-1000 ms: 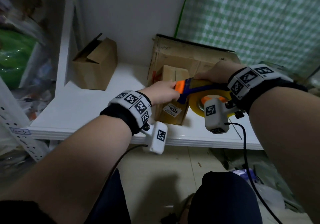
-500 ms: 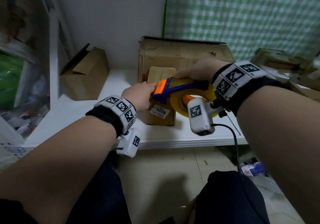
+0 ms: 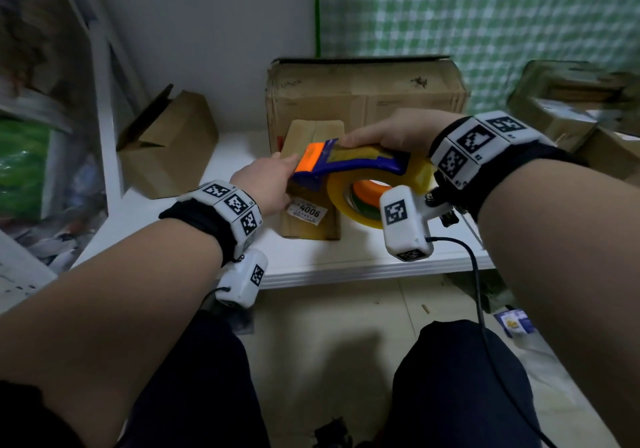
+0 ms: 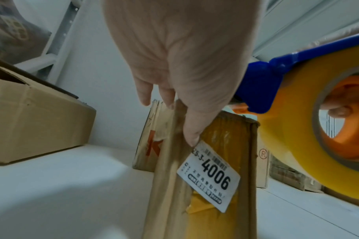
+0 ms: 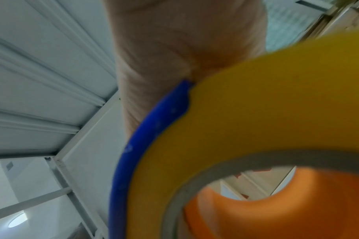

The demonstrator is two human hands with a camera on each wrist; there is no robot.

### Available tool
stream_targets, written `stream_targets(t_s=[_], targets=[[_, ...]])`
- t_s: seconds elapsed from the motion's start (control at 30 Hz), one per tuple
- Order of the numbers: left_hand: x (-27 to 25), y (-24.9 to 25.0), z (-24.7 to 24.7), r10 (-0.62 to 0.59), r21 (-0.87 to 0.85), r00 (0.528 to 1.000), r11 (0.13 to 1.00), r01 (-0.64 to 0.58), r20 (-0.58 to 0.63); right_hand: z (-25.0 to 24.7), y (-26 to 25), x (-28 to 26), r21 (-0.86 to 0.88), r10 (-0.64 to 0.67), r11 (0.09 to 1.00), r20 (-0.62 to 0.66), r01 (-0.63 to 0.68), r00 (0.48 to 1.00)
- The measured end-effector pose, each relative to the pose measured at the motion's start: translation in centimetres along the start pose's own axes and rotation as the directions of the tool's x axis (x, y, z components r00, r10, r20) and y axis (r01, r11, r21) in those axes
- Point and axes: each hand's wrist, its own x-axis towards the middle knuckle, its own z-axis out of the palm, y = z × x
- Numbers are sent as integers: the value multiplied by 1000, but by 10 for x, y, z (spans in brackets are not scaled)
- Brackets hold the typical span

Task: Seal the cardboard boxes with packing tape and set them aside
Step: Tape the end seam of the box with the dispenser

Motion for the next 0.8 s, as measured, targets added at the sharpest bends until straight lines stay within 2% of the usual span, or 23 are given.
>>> stream_targets(t_s=[0.43, 0.7, 0.8], targets=[[-7, 8, -9, 34, 112, 999, 993, -38, 35, -36, 62, 14, 2, 17, 1000, 30, -17, 999], [-11, 14, -15, 25, 149, 998, 988, -34, 60, -21, 75, 32, -6, -8, 1000, 17, 8, 1000], [-10, 16, -22, 47, 212, 990, 974, -75, 133, -11, 78, 36, -5, 13, 1000, 18, -13, 1000]])
